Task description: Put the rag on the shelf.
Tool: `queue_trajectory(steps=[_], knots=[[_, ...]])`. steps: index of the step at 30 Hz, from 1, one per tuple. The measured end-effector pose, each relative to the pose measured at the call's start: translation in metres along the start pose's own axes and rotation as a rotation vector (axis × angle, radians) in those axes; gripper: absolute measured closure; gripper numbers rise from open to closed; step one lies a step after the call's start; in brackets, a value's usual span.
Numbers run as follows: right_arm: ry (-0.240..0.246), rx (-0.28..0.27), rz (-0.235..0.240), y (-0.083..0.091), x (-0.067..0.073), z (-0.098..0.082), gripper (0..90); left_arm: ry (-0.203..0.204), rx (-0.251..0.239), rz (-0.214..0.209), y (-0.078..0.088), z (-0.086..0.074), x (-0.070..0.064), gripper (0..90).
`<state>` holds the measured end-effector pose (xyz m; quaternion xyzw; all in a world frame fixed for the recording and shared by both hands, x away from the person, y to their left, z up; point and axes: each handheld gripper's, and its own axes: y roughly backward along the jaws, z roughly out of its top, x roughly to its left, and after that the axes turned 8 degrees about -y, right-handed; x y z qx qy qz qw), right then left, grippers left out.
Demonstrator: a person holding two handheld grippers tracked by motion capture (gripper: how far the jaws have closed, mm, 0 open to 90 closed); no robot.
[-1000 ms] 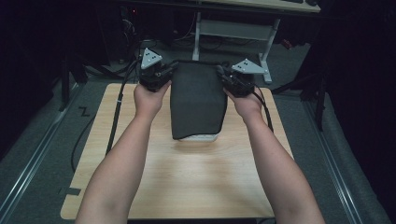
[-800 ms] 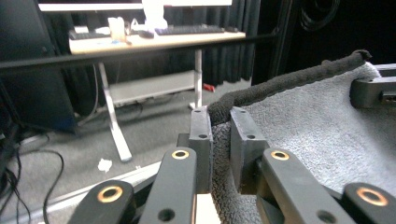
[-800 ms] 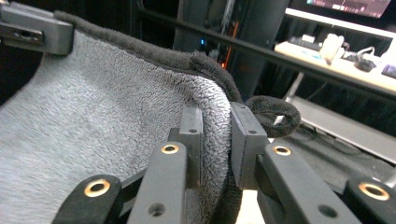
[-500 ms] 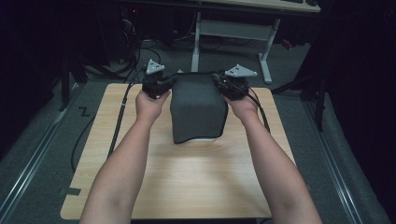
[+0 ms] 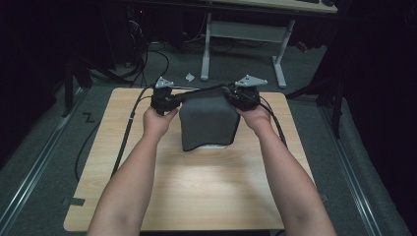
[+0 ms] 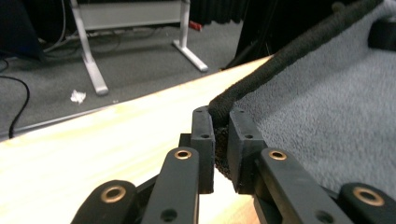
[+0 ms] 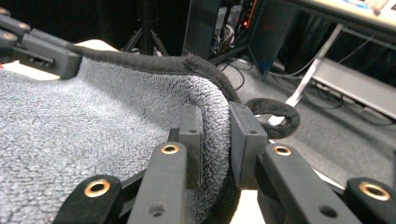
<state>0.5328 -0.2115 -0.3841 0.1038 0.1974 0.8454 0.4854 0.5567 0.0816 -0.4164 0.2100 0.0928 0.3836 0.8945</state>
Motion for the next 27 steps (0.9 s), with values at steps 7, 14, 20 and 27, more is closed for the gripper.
queue_trajectory(steps=[7,14,20,27], knots=[[-0.02,0.034,0.022,-0.003,-0.005,-0.007,77.6,0.01,0.024,-0.02,-0.003,-0.01,0.0,82.4],[-0.06,0.059,0.051,-0.01,-0.01,-0.02,77.6,0.006,0.063,-0.036,-0.008,-0.021,-0.001,82.5],[-0.111,0.068,0.078,-0.013,-0.014,-0.032,77.0,0.027,0.062,-0.066,-0.009,-0.03,0.0,82.5],[-0.163,0.085,0.109,-0.018,-0.014,-0.042,75.9,0.055,0.076,-0.101,-0.009,-0.046,0.0,82.1]])
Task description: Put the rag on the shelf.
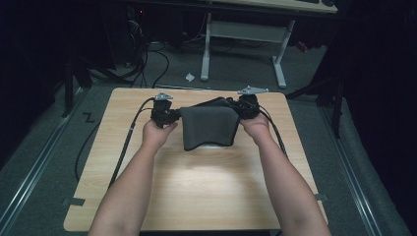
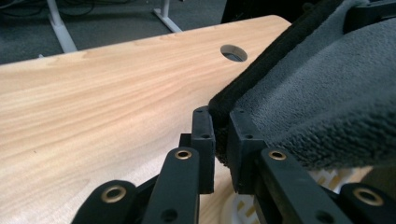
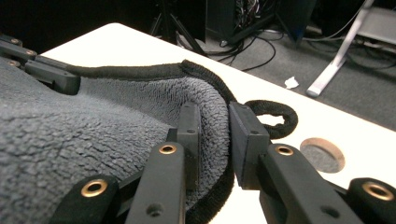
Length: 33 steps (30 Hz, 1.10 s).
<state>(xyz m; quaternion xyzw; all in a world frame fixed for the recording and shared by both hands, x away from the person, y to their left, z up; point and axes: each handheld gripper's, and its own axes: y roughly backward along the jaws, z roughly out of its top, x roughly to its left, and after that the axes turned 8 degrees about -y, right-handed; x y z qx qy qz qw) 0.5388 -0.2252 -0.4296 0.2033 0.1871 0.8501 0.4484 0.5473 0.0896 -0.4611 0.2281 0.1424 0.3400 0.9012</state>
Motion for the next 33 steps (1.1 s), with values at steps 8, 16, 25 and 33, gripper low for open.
queue_trajectory(steps=[8,16,25,33], knots=[[-0.04,-0.003,-0.043,0.001,-0.006,-0.004,54.1,0.029,0.035,-0.019,-0.002,-0.004,-0.001,71.8],[-0.052,-0.025,-0.093,0.009,-0.013,0.0,47.0,0.029,0.029,-0.005,-0.003,-0.004,-0.002,65.8],[-0.063,-0.038,-0.13,0.012,-0.017,-0.003,47.3,0.04,0.007,0.049,0.008,-0.005,0.003,61.2],[-0.062,-0.046,-0.157,0.02,-0.019,-0.01,48.6,0.038,-0.004,0.114,0.021,-0.014,0.007,56.0]])
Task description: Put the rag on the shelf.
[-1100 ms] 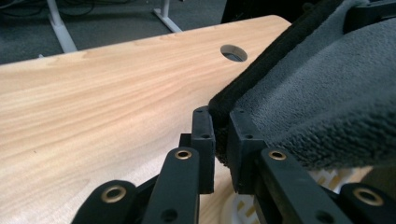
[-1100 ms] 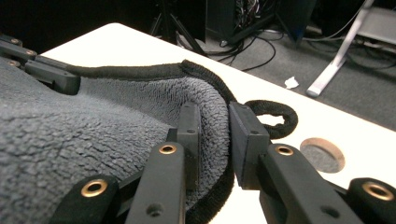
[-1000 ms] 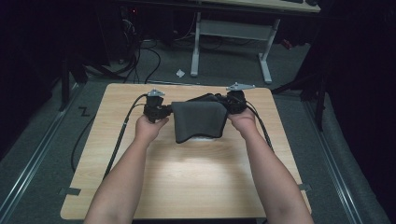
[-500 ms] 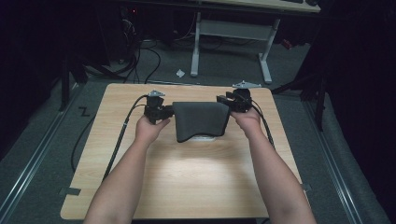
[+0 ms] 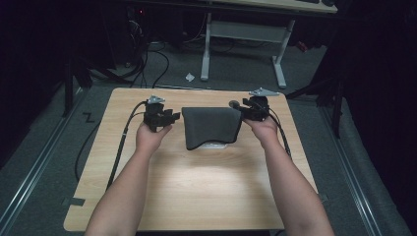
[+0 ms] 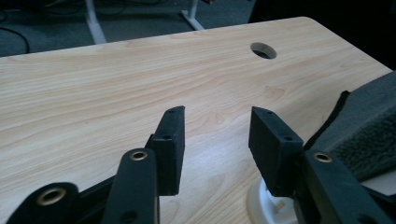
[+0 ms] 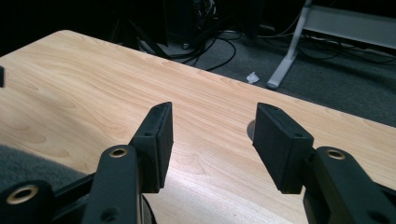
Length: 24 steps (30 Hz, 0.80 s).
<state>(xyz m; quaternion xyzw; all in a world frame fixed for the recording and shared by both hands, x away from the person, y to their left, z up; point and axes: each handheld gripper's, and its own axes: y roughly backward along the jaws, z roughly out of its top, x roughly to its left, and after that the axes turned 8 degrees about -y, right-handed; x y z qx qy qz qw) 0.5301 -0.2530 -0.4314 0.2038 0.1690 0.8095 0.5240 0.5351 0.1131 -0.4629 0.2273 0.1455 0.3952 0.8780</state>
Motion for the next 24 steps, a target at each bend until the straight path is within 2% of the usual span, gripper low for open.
queue_trajectory(steps=[4,6,8,16,18,21,22,24], knots=[[-0.008,-0.007,-0.008,0.005,-0.001,-0.004,49.2,-0.014,0.007,0.021,0.008,-0.003,0.001,52.5],[0.005,-0.014,-0.012,0.009,-0.002,-0.005,49.1,-0.029,0.009,0.03,0.011,-0.004,0.0,50.8],[0.011,-0.022,-0.019,0.014,-0.001,-0.007,49.6,-0.034,-0.018,0.045,0.018,-0.006,0.0,48.5],[0.016,-0.057,-0.031,0.042,-0.003,-0.012,50.7,0.006,-0.051,0.042,0.045,-0.016,-0.001,46.6],[0.025,-0.07,-0.038,0.05,-0.002,-0.015,50.9,-0.002,-0.064,0.041,0.053,-0.018,-0.004,46.0],[0.026,-0.062,-0.038,0.059,-0.001,-0.02,49.7,-0.017,-0.079,0.043,0.064,-0.024,-0.01,45.7],[0.034,-0.079,-0.045,0.063,0.0,-0.023,49.2,-0.023,-0.085,0.046,0.068,-0.026,-0.012,45.7],[0.043,-0.079,-0.055,0.069,0.002,-0.026,45.5,-0.025,-0.09,0.039,0.075,-0.031,-0.015,45.3]])
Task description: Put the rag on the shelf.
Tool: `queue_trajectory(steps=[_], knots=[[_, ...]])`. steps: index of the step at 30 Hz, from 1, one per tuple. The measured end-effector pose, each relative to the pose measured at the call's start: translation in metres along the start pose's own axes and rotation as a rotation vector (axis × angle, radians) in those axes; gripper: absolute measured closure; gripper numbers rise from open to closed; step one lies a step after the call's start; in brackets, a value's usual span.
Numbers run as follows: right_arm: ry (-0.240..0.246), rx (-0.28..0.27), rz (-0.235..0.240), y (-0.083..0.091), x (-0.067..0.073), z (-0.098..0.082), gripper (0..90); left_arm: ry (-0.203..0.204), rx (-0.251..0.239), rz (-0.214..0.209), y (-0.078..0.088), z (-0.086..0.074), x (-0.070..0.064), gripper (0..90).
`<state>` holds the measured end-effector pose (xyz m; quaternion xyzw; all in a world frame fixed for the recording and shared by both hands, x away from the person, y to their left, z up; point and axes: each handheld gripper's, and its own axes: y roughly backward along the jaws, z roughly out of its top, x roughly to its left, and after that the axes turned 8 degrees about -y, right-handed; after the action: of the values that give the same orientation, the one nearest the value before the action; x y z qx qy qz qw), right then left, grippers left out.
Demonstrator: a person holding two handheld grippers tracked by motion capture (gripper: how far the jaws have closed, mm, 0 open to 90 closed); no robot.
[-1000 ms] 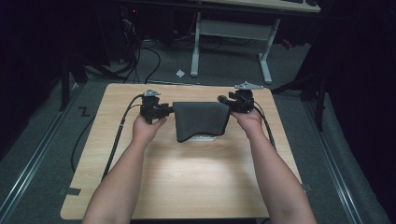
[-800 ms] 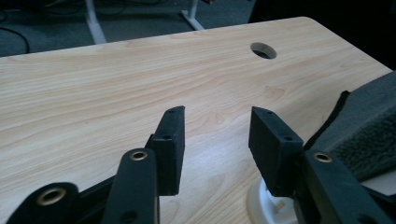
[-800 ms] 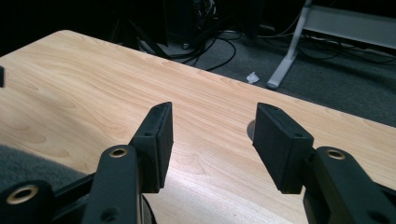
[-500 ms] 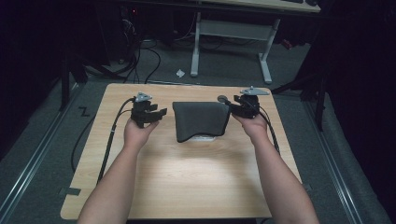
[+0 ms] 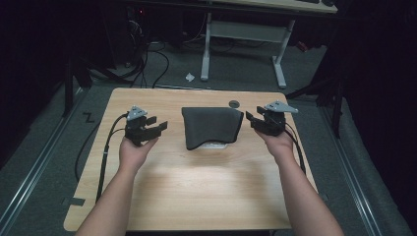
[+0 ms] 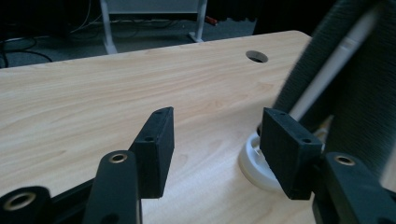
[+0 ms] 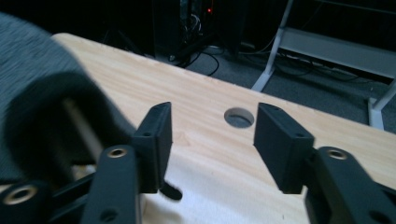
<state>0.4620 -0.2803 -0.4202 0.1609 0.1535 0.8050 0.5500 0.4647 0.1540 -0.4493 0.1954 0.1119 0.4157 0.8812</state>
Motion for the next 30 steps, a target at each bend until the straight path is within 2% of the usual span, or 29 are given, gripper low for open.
queue_trajectory(steps=[2,4,6,8,10,13,15,16,18,20,23,26,27,29,30], knots=[[0.009,0.006,0.005,0.006,0.002,-0.003,43.7,-0.002,-0.001,-0.004,0.008,-0.004,-0.003,45.0],[0.034,-0.011,-0.014,0.014,0.006,-0.008,43.5,-0.009,-0.009,-0.007,0.016,-0.01,-0.007,44.5],[0.038,0.015,-0.012,0.02,0.009,-0.011,41.7,-0.007,-0.011,-0.015,0.024,-0.017,-0.01,44.0],[0.051,-0.001,-0.005,0.028,0.014,-0.018,41.5,-0.01,-0.012,-0.021,0.032,-0.025,-0.014,43.4],[0.077,0.022,0.003,0.034,0.021,-0.023,39.7,-0.004,-0.012,-0.026,0.039,-0.035,-0.018,42.9],[0.114,-0.01,0.015,0.045,0.033,-0.037,40.4,0.013,-0.01,-0.035,0.049,-0.051,-0.024,42.4],[0.127,0.024,0.046,0.05,0.041,-0.045,38.9,0.014,0.0,-0.038,0.054,-0.062,-0.029,42.4],[0.134,0.017,0.058,0.053,0.045,-0.051,39.5,0.019,0.008,-0.043,0.056,-0.068,-0.032,42.4],[0.142,0.021,0.058,0.058,0.055,-0.063,39.3,0.021,0.023,-0.06,0.059,-0.079,-0.04,42.2],[0.156,0.041,0.066,0.062,0.063,-0.075,38.9,0.0,0.055,-0.066,0.06,-0.091,-0.049,41.8],[0.131,0.07,0.068,0.067,0.073,-0.098,38.0,-0.03,0.111,-0.081,0.06,-0.107,-0.065,41.0],[0.087,0.084,0.074,0.072,0.08,-0.128,39.5,-0.023,0.149,-0.137,0.059,-0.118,-0.088,40.6],[0.084,0.089,0.074,0.074,0.082,-0.141,41.5,-0.049,0.163,-0.149,0.059,-0.118,-0.097,40.4],[0.144,0.151,0.08,0.074,0.085,-0.154,38.5,-0.139,0.161,-0.134,0.058,-0.114,-0.113,40.0],[0.162,0.16,0.07,0.073,0.084,-0.158,38.7,-0.186,0.165,-0.117,0.057,-0.113,-0.119,40.6]])
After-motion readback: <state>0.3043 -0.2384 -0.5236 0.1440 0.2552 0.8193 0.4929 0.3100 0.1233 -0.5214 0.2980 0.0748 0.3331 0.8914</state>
